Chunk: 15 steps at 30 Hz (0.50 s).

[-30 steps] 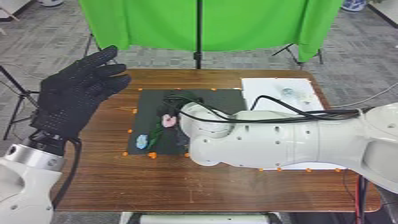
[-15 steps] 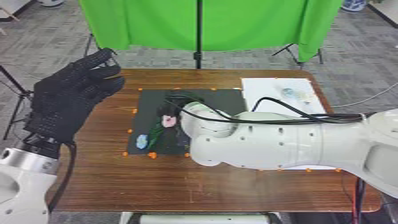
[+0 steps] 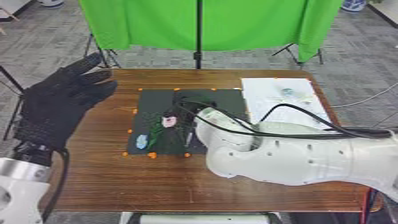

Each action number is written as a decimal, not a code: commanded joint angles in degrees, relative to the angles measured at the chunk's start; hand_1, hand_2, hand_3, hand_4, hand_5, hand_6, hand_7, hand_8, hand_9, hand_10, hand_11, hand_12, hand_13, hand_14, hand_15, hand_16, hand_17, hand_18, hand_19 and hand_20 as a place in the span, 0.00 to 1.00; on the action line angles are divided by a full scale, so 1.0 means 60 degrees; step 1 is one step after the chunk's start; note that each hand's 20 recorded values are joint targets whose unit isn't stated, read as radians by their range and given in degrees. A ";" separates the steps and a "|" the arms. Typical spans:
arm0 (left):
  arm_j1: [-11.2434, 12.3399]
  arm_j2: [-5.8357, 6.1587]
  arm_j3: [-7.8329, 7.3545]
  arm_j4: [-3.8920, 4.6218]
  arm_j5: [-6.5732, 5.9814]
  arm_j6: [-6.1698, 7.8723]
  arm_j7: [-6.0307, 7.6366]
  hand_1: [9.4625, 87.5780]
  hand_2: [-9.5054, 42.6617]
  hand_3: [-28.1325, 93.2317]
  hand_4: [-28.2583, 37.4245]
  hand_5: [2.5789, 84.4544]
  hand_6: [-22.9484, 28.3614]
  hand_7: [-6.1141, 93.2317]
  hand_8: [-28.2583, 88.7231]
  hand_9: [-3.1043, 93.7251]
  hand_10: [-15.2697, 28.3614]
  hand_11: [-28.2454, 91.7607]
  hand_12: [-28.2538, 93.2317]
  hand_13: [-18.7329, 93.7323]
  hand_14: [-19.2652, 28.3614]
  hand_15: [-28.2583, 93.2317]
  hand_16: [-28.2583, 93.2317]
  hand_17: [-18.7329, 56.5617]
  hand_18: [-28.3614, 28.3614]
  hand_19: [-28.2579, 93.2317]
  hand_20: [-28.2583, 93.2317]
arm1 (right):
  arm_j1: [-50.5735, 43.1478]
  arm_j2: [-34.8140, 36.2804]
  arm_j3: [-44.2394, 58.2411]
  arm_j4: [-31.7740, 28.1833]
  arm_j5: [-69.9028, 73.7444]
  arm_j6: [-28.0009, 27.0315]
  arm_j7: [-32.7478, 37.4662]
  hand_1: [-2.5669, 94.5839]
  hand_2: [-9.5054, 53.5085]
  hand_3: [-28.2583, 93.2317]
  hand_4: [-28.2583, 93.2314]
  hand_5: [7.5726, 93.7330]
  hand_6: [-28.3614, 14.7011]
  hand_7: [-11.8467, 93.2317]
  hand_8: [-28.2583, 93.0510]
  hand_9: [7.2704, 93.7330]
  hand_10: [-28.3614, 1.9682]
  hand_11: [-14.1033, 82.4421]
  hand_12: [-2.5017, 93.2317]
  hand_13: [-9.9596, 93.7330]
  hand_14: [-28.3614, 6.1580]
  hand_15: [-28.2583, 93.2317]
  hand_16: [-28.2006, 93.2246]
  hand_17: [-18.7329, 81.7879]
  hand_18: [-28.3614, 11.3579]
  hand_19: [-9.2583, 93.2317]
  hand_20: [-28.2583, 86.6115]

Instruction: Arrange flowers

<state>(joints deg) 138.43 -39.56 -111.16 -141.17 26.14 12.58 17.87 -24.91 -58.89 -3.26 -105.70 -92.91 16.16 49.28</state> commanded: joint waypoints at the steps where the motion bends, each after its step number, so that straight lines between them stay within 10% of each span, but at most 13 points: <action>1: 0.1145 -0.0601 -0.0325 -0.0030 0.0014 0.0251 0.0229 0.16 0.34 0.86 0.01 0.40 0.63 0.20 0.16 0.34 0.82 0.47 0.31 0.36 0.99 0.67 0.14 0.14 0.96 0.73 0.36 | -0.1932 0.2240 0.2313 -0.1000 -0.1344 0.0831 0.0670 0.24 0.32 0.87 0.04 0.54 0.59 0.23 0.13 0.84 0.43 0.40 0.18 0.82 0.45 0.77 0.35 0.45 0.11 0.90 0.39; 15: 0.0971 -0.0561 -0.0209 0.0031 0.0026 0.0301 0.0090 0.12 0.34 0.85 0.00 0.33 0.55 0.19 0.16 0.29 0.77 0.43 0.32 0.34 0.98 0.64 0.15 0.11 0.96 0.70 0.35 | -0.4859 0.4226 0.6070 -0.0450 -0.1944 0.0920 0.2632 0.27 0.26 0.84 0.05 0.48 0.54 0.21 0.14 0.84 0.35 0.39 0.17 0.85 0.45 0.76 0.33 0.50 0.06 0.96 0.28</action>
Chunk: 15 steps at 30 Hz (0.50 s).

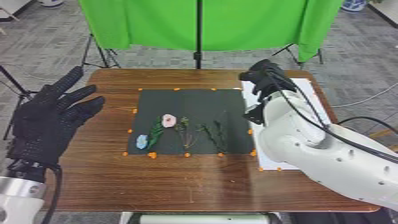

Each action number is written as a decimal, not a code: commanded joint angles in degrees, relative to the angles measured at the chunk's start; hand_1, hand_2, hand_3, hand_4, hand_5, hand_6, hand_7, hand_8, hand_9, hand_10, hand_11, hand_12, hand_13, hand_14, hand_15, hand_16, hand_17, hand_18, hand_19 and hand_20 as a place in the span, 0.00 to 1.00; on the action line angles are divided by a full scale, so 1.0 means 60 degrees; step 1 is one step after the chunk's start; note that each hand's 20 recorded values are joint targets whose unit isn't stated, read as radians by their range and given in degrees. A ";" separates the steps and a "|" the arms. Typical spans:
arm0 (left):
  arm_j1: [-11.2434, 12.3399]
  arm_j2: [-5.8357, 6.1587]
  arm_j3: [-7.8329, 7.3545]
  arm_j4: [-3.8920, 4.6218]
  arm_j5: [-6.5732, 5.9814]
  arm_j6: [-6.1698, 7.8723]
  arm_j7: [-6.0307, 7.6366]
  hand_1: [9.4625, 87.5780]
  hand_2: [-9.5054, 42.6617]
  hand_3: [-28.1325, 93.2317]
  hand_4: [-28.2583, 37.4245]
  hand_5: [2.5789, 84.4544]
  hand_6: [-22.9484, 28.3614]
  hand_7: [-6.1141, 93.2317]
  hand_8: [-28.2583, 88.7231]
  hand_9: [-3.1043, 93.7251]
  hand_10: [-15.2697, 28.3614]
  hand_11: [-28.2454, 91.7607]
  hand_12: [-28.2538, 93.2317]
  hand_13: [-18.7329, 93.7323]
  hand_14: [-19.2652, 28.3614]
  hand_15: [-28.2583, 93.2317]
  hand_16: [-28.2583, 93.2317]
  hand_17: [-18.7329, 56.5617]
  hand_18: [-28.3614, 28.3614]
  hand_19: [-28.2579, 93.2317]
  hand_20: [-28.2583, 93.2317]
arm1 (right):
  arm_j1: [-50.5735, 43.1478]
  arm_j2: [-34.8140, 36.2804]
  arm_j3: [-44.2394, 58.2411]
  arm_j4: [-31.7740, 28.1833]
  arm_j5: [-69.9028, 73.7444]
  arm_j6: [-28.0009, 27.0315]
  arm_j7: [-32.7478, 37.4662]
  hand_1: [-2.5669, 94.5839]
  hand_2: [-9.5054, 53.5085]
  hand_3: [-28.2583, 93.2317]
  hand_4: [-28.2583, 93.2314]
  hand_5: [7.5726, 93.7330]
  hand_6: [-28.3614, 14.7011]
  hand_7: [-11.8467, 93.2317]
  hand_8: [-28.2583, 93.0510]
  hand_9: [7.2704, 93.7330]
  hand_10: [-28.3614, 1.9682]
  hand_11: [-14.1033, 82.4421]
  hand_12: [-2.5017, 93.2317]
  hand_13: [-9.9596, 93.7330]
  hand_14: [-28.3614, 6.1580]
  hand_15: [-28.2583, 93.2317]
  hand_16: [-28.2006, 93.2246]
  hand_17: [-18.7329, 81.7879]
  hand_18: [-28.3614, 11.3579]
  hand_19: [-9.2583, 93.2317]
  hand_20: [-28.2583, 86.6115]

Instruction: Arrange flowers

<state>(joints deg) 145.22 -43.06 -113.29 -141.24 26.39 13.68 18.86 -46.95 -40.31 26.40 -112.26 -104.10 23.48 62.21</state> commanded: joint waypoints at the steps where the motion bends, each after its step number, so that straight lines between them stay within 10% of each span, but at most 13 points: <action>1: -0.0158 0.0025 0.0155 0.0035 -0.0005 0.0170 -0.0071 0.12 0.34 0.85 0.00 0.33 0.55 0.19 0.16 0.29 0.77 0.43 0.32 0.34 0.98 0.64 0.15 0.11 0.96 0.70 0.35 | -0.1308 0.1161 0.1298 0.0747 -0.0024 -0.0386 0.0494 0.28 0.25 0.84 0.05 0.48 0.54 0.21 0.14 0.84 0.35 0.39 0.17 0.86 0.45 0.76 0.33 0.50 0.07 0.96 0.27; 15: -0.0412 -0.0069 0.0450 0.0028 -0.0012 0.0236 -0.0220 0.13 0.34 0.85 0.00 0.35 0.58 0.20 0.16 0.31 0.79 0.44 0.32 0.36 0.98 0.64 0.15 0.12 0.97 0.70 0.36 | -0.2439 0.1924 0.2509 0.1392 0.0290 -0.2340 0.1492 0.31 0.16 0.83 0.05 0.42 0.49 0.19 0.15 0.87 0.31 0.37 0.17 0.93 0.52 0.71 0.35 0.62 0.12 0.99 0.10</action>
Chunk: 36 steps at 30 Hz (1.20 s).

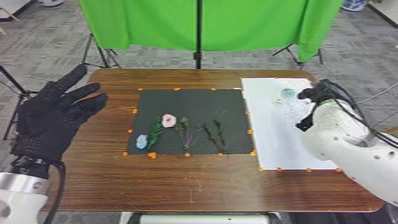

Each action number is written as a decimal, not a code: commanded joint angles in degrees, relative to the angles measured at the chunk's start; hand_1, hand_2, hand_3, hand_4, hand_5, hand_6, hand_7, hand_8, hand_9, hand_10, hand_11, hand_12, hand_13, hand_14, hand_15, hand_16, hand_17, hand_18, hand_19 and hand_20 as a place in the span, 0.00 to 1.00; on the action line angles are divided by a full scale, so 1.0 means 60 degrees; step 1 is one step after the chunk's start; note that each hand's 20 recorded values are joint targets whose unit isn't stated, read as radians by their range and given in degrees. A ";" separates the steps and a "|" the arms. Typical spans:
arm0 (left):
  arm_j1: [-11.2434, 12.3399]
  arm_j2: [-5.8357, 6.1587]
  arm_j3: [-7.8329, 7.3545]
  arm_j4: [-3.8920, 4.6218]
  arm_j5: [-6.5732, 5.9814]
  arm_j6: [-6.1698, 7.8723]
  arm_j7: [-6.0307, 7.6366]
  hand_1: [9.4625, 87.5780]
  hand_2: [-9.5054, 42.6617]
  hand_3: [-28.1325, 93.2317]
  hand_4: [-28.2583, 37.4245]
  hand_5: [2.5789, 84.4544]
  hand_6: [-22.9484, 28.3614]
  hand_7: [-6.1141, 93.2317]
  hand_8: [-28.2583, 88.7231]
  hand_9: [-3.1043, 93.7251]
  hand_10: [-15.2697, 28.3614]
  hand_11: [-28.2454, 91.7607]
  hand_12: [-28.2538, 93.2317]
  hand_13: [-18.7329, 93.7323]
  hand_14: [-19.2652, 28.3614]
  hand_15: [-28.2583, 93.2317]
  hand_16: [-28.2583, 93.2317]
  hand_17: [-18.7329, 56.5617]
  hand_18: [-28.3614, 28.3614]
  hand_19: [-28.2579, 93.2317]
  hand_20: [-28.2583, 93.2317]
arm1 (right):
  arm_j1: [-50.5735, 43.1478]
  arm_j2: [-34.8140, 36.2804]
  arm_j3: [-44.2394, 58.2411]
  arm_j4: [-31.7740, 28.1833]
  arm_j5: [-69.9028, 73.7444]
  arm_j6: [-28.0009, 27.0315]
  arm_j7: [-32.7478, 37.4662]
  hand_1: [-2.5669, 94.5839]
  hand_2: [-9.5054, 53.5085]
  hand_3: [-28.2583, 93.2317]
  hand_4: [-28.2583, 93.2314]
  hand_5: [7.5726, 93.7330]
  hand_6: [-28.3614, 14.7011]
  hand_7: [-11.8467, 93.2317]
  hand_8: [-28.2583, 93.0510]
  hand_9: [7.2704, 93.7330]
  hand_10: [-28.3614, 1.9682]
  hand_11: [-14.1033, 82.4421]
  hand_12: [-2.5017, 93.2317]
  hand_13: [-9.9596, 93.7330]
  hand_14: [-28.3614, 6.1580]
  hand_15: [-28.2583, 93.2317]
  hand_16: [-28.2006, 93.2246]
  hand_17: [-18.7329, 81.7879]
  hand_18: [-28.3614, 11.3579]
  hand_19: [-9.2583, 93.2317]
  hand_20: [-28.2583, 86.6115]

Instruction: Arrange flowers

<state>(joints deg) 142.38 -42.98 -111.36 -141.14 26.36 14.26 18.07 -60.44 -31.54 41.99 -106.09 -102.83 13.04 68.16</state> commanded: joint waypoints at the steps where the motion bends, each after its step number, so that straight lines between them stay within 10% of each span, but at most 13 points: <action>1: -0.0047 -0.0106 0.0184 0.0032 0.0005 0.0145 -0.0161 0.13 0.34 0.85 0.00 0.35 0.58 0.20 0.16 0.31 0.79 0.45 0.33 0.36 0.99 0.64 0.15 0.13 0.97 0.70 0.36 | -0.0226 0.0430 -0.0029 0.0439 0.0155 -0.0810 0.0521 0.32 0.16 0.82 0.05 0.42 0.49 0.19 0.15 0.88 0.31 0.36 0.17 0.94 0.52 0.71 0.35 0.63 0.13 0.99 0.08; 18: -0.0464 -0.0057 0.0518 0.0134 -0.0022 0.0018 -0.0132 0.14 0.34 0.86 0.00 0.36 0.59 0.21 0.15 0.32 0.80 0.46 0.32 0.36 0.99 0.65 0.15 0.13 0.96 0.71 0.36 | 0.2073 0.0577 -0.3144 0.1735 0.0118 -0.0498 -0.0272 0.37 0.05 0.82 0.04 0.45 0.64 0.22 0.14 0.79 0.33 0.31 0.16 0.92 0.53 0.63 0.36 0.64 0.15 0.97 0.03; 29: -0.0573 -0.0069 0.0610 0.0179 -0.0051 -0.0033 -0.0202 0.14 0.34 0.86 0.00 0.36 0.60 0.21 0.16 0.33 0.81 0.47 0.32 0.36 0.99 0.65 0.15 0.13 0.96 0.71 0.36 | 0.2640 0.0416 -0.4892 0.1982 -0.0935 0.0732 -0.0396 0.59 0.00 0.75 0.00 0.85 0.74 0.26 0.22 0.96 0.73 0.22 0.28 0.94 0.69 0.61 0.39 0.63 0.30 0.95 0.09; 36: -0.0693 -0.0031 0.0680 0.0222 -0.0015 -0.0146 -0.0289 0.14 0.34 0.86 0.00 0.37 0.60 0.21 0.16 0.33 0.81 0.47 0.32 0.36 0.99 0.65 0.15 0.13 0.96 0.71 0.36 | 0.2797 0.0459 -0.5302 0.1855 -0.1409 0.1204 -0.0447 0.62 0.00 0.76 0.00 0.91 0.75 0.27 0.25 1.00 0.76 0.27 0.31 0.96 0.73 0.63 0.41 0.63 0.32 0.97 0.12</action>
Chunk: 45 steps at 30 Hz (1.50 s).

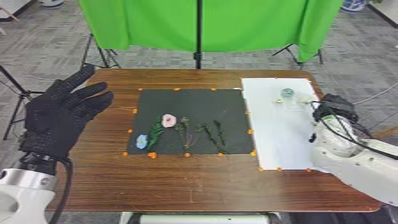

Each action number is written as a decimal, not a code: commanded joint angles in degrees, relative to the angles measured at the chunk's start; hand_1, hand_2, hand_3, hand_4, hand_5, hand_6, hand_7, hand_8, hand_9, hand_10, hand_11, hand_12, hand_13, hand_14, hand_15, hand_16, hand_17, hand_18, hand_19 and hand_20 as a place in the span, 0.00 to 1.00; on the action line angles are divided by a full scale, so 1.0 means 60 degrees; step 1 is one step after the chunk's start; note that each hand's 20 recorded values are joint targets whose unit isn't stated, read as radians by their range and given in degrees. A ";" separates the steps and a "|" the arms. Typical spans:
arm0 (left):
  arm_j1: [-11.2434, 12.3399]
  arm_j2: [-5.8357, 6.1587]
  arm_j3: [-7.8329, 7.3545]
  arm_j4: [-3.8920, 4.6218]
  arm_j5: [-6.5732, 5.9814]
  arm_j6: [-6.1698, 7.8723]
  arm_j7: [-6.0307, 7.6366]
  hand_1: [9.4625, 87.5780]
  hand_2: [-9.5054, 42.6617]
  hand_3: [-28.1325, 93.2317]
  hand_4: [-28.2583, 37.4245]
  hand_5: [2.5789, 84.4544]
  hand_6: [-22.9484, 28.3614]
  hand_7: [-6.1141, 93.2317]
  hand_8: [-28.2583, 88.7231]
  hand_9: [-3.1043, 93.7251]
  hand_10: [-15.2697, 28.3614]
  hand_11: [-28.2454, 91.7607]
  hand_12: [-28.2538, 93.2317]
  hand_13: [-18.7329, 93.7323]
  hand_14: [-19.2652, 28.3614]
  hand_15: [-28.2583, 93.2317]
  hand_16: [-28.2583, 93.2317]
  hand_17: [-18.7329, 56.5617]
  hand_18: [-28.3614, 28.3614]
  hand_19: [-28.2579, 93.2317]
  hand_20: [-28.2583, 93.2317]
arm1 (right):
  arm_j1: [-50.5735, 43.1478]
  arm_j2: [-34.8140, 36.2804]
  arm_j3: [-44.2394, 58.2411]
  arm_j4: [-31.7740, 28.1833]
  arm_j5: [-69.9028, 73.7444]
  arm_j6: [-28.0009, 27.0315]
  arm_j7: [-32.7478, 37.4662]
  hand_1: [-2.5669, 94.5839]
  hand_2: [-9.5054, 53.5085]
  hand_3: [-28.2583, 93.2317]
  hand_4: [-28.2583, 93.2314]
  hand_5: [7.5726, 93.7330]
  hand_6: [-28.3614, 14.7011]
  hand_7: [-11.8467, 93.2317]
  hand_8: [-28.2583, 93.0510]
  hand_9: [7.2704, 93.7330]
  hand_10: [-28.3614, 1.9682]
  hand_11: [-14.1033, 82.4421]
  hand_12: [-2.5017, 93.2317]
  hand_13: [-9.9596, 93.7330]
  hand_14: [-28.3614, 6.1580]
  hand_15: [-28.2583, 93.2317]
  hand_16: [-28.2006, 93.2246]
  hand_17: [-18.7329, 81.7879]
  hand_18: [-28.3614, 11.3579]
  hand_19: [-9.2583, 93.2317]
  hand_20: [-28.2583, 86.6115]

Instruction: Arrange flowers

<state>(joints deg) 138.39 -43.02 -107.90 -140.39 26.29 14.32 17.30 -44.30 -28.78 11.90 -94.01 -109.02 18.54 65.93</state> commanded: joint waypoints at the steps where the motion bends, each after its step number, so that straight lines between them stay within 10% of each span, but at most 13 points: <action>1: -0.0091 -0.0040 0.0142 0.0106 0.0007 -0.0141 -0.0231 0.14 0.34 0.86 0.00 0.37 0.60 0.21 0.16 0.33 0.81 0.47 0.32 0.36 0.99 0.65 0.15 0.13 0.96 0.71 0.36 | 0.0029 0.0010 -0.0214 -0.0187 -0.0408 0.0265 -0.0090 0.62 0.00 0.76 0.00 0.91 0.74 0.27 0.25 1.00 0.76 0.27 0.30 0.96 0.74 0.63 0.41 0.63 0.32 0.97 0.12; 17: 0.0027 -0.0012 -0.0047 0.0042 0.0080 -0.0140 -0.0258 0.14 0.34 0.86 0.00 0.37 0.61 0.21 0.16 0.33 0.81 0.47 0.32 0.36 0.99 0.65 0.15 0.13 0.96 0.72 0.36 | 0.0730 -0.0264 -0.0924 -0.1360 -0.1909 0.2100 -0.0277 0.62 0.00 0.77 0.00 0.93 0.71 0.28 0.27 1.00 0.73 0.34 0.29 0.96 0.77 0.64 0.41 0.61 0.34 0.99 0.14; 30: -0.0435 0.0210 -0.0016 0.0070 0.0115 -0.0190 -0.0213 0.14 0.34 0.86 0.00 0.37 0.60 0.21 0.16 0.33 0.81 0.47 0.32 0.36 0.99 0.65 0.15 0.13 0.96 0.72 0.36 | 0.2862 -0.3947 -0.2078 -0.1235 -0.0801 0.2449 -0.1896 0.60 0.00 0.80 0.00 0.93 0.71 0.28 0.27 1.00 0.74 0.34 0.28 0.96 0.78 0.66 0.41 0.59 0.33 0.99 0.17; 45: -0.0006 0.0627 -0.0259 0.0138 -0.0128 -0.0212 0.0554 0.14 0.34 0.86 0.00 0.37 0.61 0.21 0.16 0.33 0.81 0.47 0.32 0.36 0.99 0.65 0.15 0.13 0.96 0.72 0.36 | 0.3224 -0.5820 -0.3317 -0.0390 0.0169 0.1900 -0.1995 0.60 0.00 0.80 0.00 0.93 0.72 0.28 0.27 1.00 0.74 0.34 0.28 0.95 0.77 0.67 0.41 0.58 0.34 0.99 0.18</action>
<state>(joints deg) 136.45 -39.69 -108.31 -139.81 26.25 13.33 19.55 -23.95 -61.03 -5.74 -96.06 -108.42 32.14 54.56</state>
